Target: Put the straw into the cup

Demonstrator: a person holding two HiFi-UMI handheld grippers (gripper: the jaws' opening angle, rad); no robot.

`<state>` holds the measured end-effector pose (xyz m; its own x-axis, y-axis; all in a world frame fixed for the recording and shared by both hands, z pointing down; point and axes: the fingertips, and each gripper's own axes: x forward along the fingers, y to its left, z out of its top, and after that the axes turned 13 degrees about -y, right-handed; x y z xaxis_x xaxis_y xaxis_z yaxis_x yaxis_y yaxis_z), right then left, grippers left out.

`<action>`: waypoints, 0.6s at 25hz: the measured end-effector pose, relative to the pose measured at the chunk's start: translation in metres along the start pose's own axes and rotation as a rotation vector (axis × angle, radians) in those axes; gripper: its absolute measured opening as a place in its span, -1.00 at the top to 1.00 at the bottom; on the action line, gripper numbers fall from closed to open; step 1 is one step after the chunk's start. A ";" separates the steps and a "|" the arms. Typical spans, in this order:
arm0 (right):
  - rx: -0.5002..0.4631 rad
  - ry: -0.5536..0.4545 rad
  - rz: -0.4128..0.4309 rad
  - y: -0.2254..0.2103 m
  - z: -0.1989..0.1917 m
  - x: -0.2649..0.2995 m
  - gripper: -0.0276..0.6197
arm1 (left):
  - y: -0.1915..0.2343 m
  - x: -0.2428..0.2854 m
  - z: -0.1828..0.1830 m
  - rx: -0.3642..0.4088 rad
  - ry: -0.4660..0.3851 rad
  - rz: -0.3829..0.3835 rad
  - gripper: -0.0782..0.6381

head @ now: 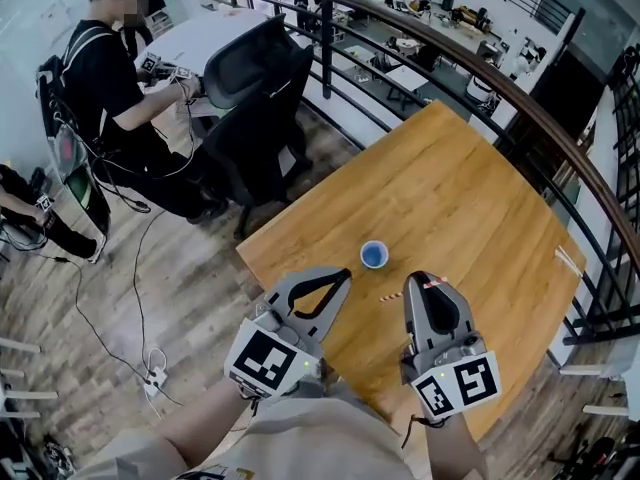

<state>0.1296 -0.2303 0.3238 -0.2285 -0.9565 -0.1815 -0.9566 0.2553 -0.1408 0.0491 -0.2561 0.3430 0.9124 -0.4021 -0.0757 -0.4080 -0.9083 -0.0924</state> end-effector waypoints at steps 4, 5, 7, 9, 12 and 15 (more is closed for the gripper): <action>-0.035 -0.008 0.008 -0.009 -0.001 0.022 0.81 | 0.018 0.015 0.003 -0.054 -0.019 0.023 0.74; -0.040 -0.010 0.009 -0.012 -0.003 0.027 0.81 | 0.021 0.019 0.001 -0.062 -0.026 0.014 0.74; -0.050 -0.015 0.007 -0.019 -0.008 0.039 0.81 | 0.026 0.026 -0.002 -0.038 -0.038 -0.014 0.74; -0.067 -0.012 -0.001 -0.030 -0.014 0.050 0.81 | 0.031 0.035 -0.006 -0.038 -0.037 -0.014 0.74; -0.086 0.007 -0.016 -0.050 -0.029 0.064 0.81 | 0.037 0.050 -0.018 -0.079 -0.028 -0.001 0.74; -0.082 0.029 -0.032 -0.070 -0.046 0.074 0.81 | 0.041 0.066 -0.035 -0.052 -0.029 -0.025 0.74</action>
<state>0.1712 -0.3250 0.3647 -0.2017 -0.9679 -0.1499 -0.9748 0.2133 -0.0659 0.0938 -0.3235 0.3689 0.9208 -0.3762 -0.1030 -0.3820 -0.9232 -0.0432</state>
